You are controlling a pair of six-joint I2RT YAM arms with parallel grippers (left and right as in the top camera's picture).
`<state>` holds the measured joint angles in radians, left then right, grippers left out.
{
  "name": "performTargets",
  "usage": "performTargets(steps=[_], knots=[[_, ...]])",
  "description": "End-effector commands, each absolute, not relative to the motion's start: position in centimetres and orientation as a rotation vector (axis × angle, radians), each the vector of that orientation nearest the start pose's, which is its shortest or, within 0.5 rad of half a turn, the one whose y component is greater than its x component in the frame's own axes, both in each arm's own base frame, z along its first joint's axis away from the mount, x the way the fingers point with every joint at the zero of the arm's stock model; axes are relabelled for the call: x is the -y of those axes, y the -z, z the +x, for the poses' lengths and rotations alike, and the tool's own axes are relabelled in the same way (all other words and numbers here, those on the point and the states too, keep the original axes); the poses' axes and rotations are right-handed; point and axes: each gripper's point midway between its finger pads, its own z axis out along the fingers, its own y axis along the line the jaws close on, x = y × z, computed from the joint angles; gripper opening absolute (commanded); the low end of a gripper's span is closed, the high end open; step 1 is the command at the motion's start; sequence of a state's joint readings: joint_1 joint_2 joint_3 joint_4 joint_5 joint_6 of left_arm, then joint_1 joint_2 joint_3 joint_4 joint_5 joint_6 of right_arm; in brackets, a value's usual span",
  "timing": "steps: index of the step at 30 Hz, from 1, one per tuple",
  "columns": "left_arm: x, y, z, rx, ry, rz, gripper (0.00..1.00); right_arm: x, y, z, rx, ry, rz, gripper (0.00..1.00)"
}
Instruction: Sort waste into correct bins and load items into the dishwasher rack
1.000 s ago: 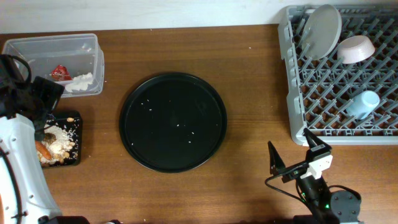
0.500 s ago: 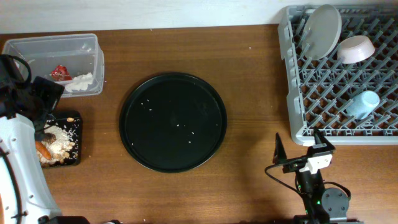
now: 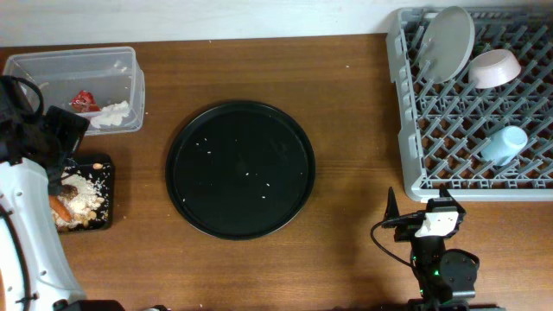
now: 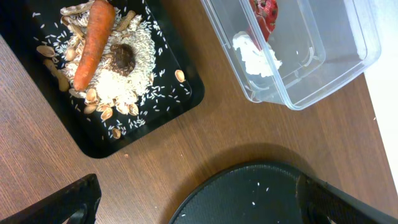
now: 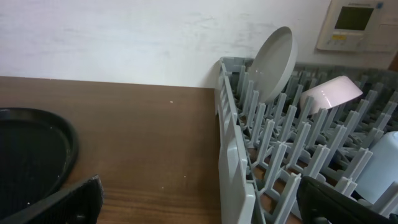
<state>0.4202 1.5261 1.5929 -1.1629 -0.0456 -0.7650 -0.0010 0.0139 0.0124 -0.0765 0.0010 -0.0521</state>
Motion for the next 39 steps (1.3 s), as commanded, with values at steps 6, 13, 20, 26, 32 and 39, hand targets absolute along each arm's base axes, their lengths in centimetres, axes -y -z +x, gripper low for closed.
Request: performTargets(steps=[6,13,20,26,32,39], knots=[[-15.6,-23.3,32.5,-2.197,0.037,-1.517,0.99,0.1,-15.5,24.6,-1.650,0.037,-0.030,0.98],[-15.6,-23.3,32.5,-2.197,0.037,-1.517,0.99,0.1,-15.5,24.6,-1.651,0.037,-0.030,0.98],[-15.7,-23.3,32.5,-2.197,0.036,-1.517,0.99,0.1,-15.5,24.6,-1.651,0.037,-0.030,0.98],[-15.6,-23.3,32.5,-2.197,0.037,-1.517,0.99,0.1,-15.5,24.6,-1.651,0.037,-0.030,0.98],[-15.7,-23.3,32.5,-2.197,0.036,-1.517,0.99,0.1,-15.5,24.6,-1.651,0.037,-0.030,0.98],[-15.2,-23.2,29.8,-2.257,-0.040,-1.555,0.99,0.1,-15.5,24.6,-1.651,0.037,-0.030,0.98]])
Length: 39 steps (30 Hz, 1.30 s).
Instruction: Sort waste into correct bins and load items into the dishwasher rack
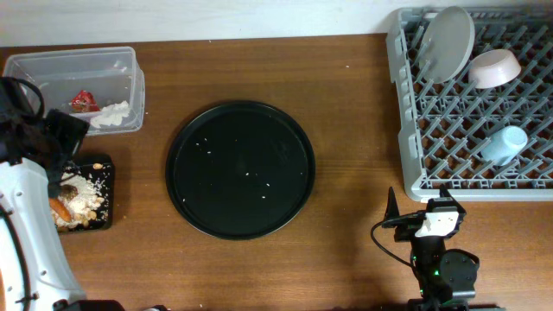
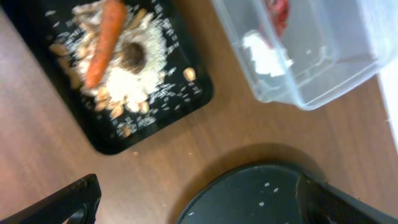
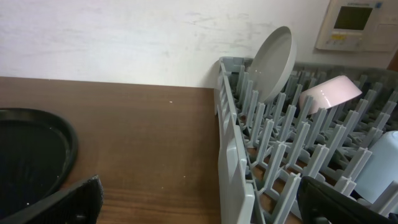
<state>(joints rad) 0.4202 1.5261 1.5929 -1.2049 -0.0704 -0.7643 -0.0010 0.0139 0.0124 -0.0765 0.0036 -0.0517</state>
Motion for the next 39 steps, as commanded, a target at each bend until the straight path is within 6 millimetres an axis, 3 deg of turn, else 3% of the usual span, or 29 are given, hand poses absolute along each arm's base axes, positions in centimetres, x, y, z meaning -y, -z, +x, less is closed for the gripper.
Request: performTargets(steps=[1,4,10,12,15,17,22,32,39], knots=[[-14.9,-23.3,29.2,-2.267,-0.037,-1.559,0.99,0.1,-15.5,24.6,-1.651,0.037,-0.030,0.98],[-14.0,-24.0,28.0,-2.283,-0.087,-1.495,0.99,0.1,-15.5,24.6,-1.651,0.037,-0.030,0.98],[-10.9,-24.4,29.3,-2.360,-0.122,-0.975,0.99,0.1,-15.5,24.6,-1.651,0.037,-0.030,0.98],[-9.3,-23.3,29.3,-2.379,-0.136,-0.781,0.99,0.1,-15.5,24.6,-1.651,0.037,-0.030,0.99],[-7.6,-20.8,28.8,-2.352,-0.126,-0.622,0.99,0.1,-15.5,24.6,-1.651,0.037,-0.030,0.98],[-5.8,-18.2,28.7,-2.294,-0.058,-0.458,0.99,0.1,-15.5,24.6,-1.651,0.037,-0.030,0.98],[-2.0,-15.9,29.1,-2.149,0.113,-0.148,0.99,0.1,-15.5,24.6,-1.651,0.037,-0.030,0.98],[-0.7,-14.3,26.9,-1.868,0.121,-0.052,0.99,0.1,-15.5,24.6,-1.651,0.037,-0.030,0.98],[1.0,-15.4,26.2,-1.669,0.122,0.030,0.99,0.1,-15.5,24.6,-1.651,0.037,-0.030,0.98]])
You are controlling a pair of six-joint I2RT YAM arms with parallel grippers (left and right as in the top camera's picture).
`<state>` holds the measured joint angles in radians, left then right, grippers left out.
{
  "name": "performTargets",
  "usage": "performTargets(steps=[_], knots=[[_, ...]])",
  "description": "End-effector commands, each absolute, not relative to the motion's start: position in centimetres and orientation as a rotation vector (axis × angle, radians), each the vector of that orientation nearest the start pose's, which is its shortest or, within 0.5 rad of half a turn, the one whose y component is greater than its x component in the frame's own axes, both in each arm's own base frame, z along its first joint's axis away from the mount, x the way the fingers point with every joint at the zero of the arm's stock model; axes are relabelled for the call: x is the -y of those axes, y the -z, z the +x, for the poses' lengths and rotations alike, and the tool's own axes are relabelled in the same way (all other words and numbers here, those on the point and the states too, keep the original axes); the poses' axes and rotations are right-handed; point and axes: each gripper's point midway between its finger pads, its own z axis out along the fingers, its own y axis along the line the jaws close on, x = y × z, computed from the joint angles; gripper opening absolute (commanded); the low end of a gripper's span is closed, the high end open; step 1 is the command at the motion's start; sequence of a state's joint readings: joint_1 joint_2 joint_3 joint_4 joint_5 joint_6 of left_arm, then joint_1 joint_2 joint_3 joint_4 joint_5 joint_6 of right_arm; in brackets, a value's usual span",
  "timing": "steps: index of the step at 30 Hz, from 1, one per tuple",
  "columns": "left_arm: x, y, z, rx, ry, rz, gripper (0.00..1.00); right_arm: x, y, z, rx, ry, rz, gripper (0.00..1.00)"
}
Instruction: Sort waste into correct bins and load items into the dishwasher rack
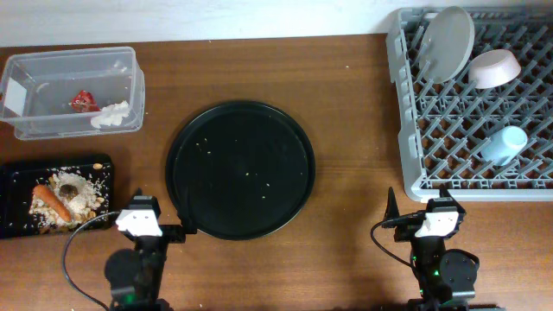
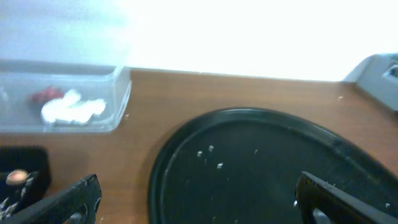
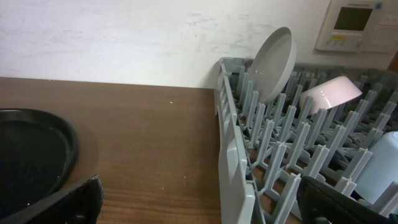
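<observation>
A round black plate (image 1: 240, 169) with a few rice grains lies mid-table. At the far left a clear bin (image 1: 130, 104) holds a red wrapper (image 1: 83, 100) and a white tissue (image 1: 111, 113). Below it a black tray (image 1: 102, 164) carries a carrot (image 1: 52, 201), rice and shells. The grey dishwasher rack (image 1: 406, 130) holds a grey plate (image 1: 451, 41), a pink bowl (image 1: 494, 67) and a blue cup (image 1: 505, 143). My left gripper (image 2: 199, 202) is open and empty at the plate's near rim. My right gripper (image 3: 199, 202) is open and empty beside the rack's front corner.
Both arm bases sit at the table's front edge, the left arm (image 1: 138, 259) and the right arm (image 1: 439, 259). A white wall runs behind the table, with a wall controller (image 3: 360, 25) behind the rack. Bare wood lies between plate and rack.
My left arm has left the spot over the food tray and clear bin and now sits low at the front edge, facing across the black plate. The right arm has not moved.
My left gripper was open above the food tray and clear bin, looking down on the carrot and rice. It was still over them a moment later, slightly shifted. Now it is back at the front edge, empty. Plate, bins and rack contents are unchanged.
</observation>
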<state>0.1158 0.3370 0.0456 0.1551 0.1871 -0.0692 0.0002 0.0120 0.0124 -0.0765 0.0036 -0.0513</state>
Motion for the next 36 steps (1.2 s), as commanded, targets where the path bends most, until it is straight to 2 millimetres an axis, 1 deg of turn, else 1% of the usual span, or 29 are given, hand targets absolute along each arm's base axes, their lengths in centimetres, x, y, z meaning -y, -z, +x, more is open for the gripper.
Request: performTargets(steps=[1,4,6,7,9,10,14,16,17,22,36], knots=[[1.2,-15.7,26.2,-1.657,0.112,0.050,0.99,0.1,-15.5,24.6,-1.651,0.037,-0.030,0.98],[2.3,-16.2,25.9,-1.630,0.059,0.173,0.99,0.1,-15.5,24.6,-1.651,0.037,-0.030,0.98],[2.7,-15.5,25.7,-1.648,0.020,0.238,0.99,0.1,-15.5,24.6,-1.651,0.037,-0.030,0.98],[2.6,-14.9,25.5,-1.671,0.008,0.242,0.99,0.1,-15.5,24.6,-1.651,0.037,-0.030,0.98],[1.5,-13.5,25.1,-1.736,-0.040,0.197,0.99,0.1,-15.5,24.6,-1.651,0.037,-0.030,0.98],[1.0,-13.2,24.9,-1.747,-0.056,0.165,0.99,0.1,-15.5,24.6,-1.651,0.037,-0.030,0.99],[0.5,-15.2,24.7,-1.665,-0.085,0.143,0.99,0.1,-15.5,24.6,-1.651,0.037,-0.030,0.98],[0.0,-15.7,24.6,-1.646,-0.110,0.120,0.99,0.1,-15.5,24.6,-1.651,0.037,-0.030,0.99],[-0.4,-15.6,24.6,-1.649,-0.130,0.102,0.99,0.1,-15.5,24.6,-1.651,0.037,-0.030,0.98],[-1.5,-15.6,24.5,-1.651,-0.175,0.078,0.99,0.1,-15.5,24.6,-1.651,0.037,-0.030,0.98],[-1.5,-15.6,24.5,-1.652,-0.176,0.081,0.99,0.1,-15.5,24.6,-1.651,0.037,-0.030,0.98]])
